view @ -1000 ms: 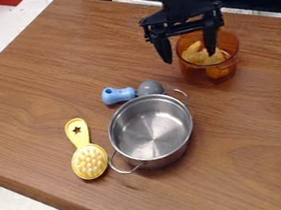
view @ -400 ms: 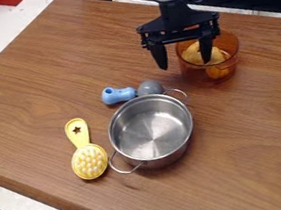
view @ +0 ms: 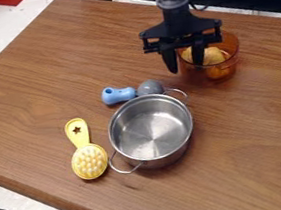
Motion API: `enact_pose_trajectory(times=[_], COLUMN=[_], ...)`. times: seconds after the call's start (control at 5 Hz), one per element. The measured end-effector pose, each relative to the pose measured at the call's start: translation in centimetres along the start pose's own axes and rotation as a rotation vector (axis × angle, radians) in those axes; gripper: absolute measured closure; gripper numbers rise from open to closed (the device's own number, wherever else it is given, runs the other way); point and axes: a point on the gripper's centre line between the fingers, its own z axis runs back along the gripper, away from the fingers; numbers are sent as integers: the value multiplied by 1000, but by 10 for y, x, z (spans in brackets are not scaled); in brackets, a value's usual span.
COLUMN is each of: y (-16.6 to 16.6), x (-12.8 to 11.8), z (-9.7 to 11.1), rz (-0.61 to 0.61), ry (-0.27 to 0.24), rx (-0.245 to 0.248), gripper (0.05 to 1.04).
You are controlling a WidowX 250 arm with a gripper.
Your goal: Moved the pot from the top center of the table to the right side of the silver tin
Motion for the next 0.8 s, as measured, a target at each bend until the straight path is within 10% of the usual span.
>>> enact_pose_trajectory(times=[0.4, 0.8], y=[-4, -19], x=[-1, -5], z=[-3, -3], rz=[-11, -116], ry=[-25, -33], rx=[-7, -43], gripper=[1021, 1028])
